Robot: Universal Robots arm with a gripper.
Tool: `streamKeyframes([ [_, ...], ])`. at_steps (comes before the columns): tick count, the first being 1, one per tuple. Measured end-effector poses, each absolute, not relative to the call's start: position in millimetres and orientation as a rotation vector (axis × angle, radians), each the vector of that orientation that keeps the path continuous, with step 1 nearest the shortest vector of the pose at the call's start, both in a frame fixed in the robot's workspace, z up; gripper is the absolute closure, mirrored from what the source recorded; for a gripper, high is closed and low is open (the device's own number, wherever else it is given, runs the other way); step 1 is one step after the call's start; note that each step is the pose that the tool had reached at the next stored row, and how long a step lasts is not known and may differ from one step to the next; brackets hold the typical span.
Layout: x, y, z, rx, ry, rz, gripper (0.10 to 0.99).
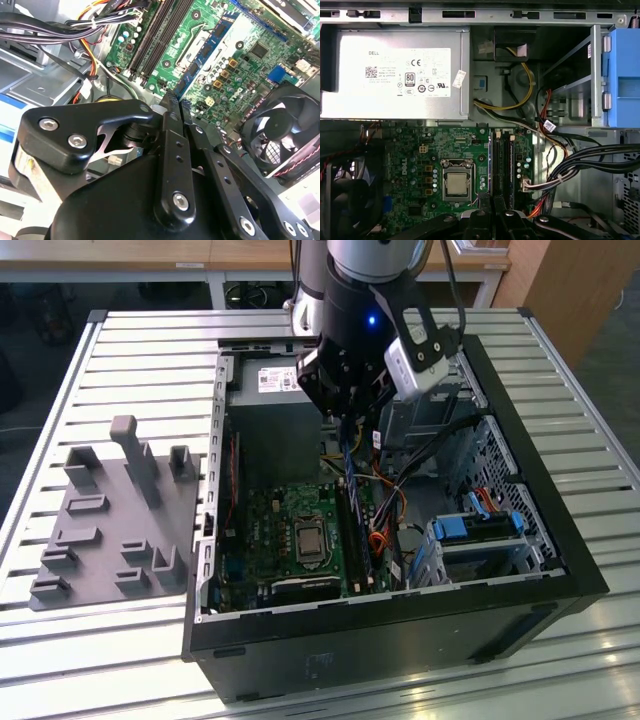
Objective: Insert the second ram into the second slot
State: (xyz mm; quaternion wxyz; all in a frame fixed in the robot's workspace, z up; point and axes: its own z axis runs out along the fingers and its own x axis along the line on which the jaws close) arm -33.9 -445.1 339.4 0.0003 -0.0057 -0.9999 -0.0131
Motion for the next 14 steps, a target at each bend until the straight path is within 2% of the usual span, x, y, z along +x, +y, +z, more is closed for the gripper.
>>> streamKeyframes([
  [14, -33.9, -445.1, 334.9, -0.018, -3.141, -0.041, 0.949],
])
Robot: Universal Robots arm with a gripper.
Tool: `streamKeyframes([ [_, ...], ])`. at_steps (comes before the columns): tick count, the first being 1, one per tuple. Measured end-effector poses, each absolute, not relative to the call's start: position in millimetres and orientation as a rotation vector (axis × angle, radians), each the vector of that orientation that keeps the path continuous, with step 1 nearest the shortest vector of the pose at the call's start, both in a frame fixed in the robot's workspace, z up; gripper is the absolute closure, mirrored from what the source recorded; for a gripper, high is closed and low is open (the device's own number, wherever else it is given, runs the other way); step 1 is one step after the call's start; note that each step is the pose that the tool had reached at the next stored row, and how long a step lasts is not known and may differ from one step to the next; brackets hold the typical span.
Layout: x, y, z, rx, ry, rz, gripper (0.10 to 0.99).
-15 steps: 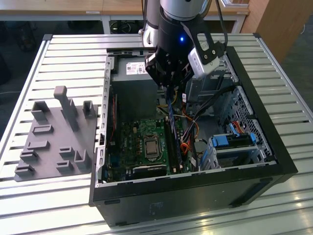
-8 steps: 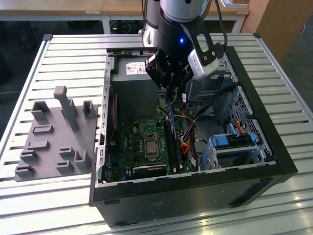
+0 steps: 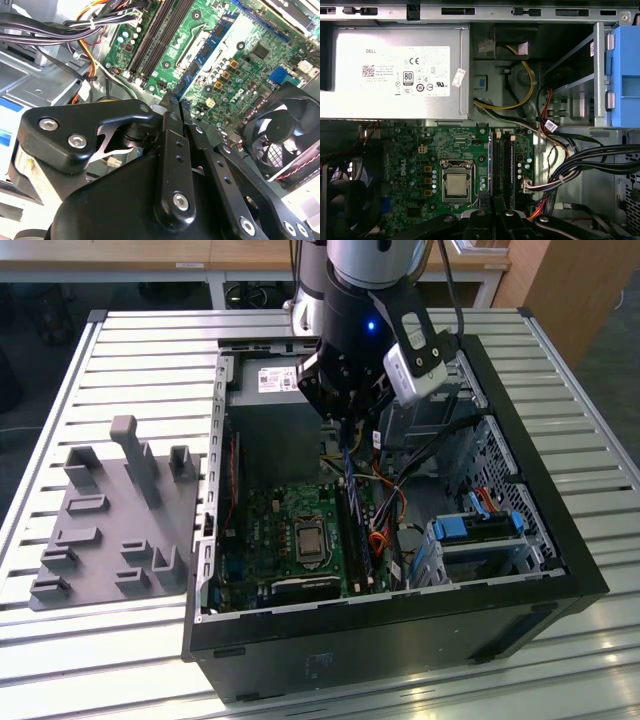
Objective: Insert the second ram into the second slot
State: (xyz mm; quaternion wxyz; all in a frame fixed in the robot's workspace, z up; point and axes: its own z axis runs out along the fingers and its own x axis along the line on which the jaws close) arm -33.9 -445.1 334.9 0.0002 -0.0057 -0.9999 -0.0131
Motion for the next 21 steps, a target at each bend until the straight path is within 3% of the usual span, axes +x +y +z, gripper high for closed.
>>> streamKeyframes([
  [21, -33.9, -445.1, 330.3, -0.018, -3.141, -0.041, 0.949],
])
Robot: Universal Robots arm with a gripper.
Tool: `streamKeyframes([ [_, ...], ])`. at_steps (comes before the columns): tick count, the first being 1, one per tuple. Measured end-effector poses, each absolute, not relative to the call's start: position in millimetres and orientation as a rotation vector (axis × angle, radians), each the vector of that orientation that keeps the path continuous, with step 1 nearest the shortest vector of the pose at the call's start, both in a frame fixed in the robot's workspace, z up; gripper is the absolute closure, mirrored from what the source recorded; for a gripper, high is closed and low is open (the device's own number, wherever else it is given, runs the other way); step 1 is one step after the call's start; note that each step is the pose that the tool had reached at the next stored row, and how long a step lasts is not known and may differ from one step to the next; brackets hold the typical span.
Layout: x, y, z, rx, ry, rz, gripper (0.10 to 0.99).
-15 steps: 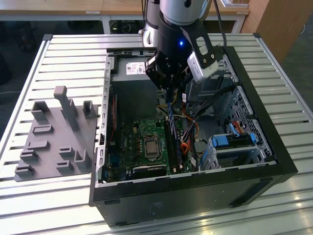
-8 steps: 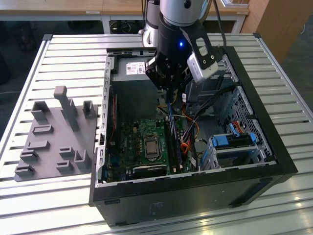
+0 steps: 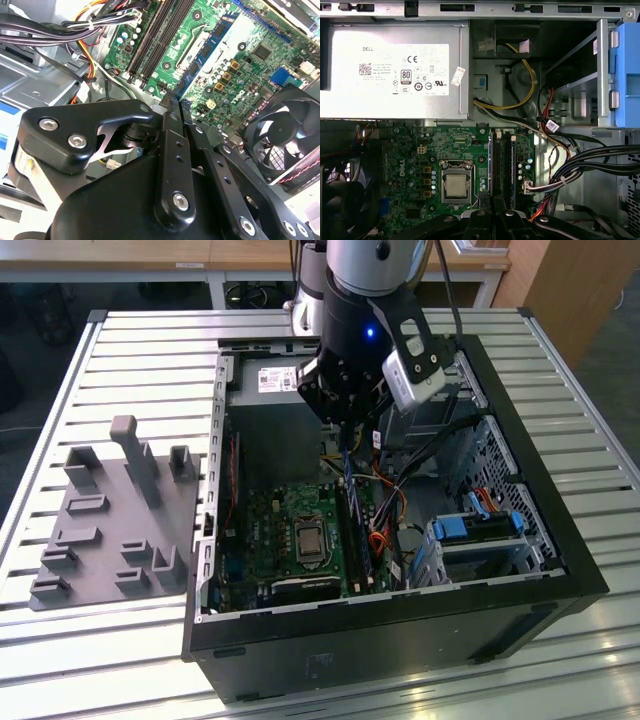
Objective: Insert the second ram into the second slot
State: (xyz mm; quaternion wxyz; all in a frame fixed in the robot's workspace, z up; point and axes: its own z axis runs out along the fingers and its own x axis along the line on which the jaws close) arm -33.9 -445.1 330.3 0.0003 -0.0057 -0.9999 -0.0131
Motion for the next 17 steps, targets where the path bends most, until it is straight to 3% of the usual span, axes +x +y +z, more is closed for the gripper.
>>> streamKeyframes([
  [17, -33.9, -445.1, 326.4, -0.018, -3.141, -0.041, 0.949],
])
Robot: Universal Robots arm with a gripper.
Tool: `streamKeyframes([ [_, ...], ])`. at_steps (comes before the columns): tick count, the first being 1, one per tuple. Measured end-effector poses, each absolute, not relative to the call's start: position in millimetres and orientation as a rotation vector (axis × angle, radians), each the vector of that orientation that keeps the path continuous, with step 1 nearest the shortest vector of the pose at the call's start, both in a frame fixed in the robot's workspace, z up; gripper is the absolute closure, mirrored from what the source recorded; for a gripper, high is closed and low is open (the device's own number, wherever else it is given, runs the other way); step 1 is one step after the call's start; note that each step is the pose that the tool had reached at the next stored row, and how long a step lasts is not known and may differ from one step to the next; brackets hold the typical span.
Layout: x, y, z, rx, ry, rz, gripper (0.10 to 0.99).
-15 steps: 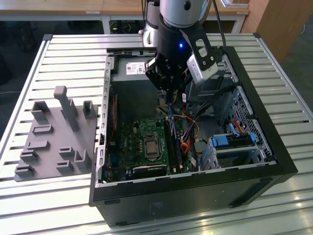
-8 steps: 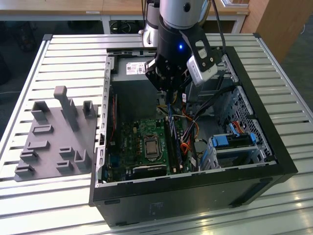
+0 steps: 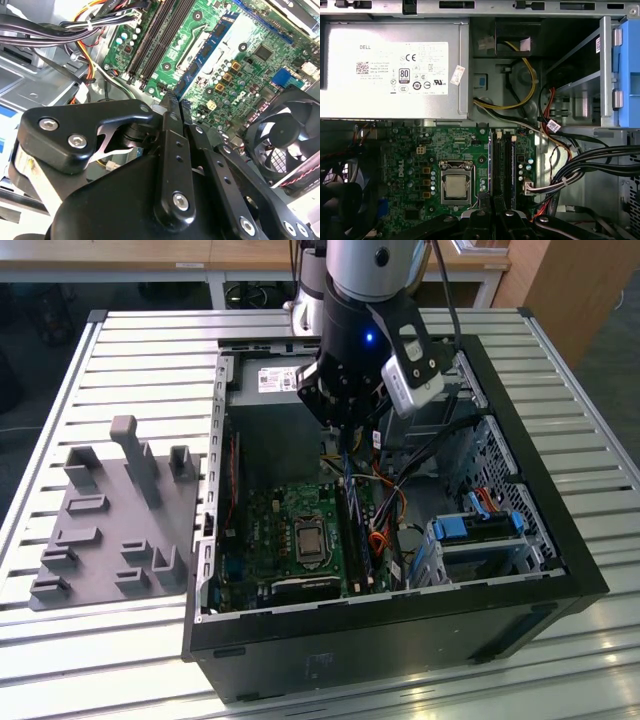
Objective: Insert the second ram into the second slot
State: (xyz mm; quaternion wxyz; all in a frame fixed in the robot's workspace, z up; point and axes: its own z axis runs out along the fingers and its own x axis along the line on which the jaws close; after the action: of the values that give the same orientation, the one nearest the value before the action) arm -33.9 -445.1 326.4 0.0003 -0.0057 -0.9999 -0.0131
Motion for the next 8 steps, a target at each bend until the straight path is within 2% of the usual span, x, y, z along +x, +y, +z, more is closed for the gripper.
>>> streamKeyframes([
  [8, -33.9, -445.1, 325.1, -0.018, -3.141, -0.041, 0.949],
])
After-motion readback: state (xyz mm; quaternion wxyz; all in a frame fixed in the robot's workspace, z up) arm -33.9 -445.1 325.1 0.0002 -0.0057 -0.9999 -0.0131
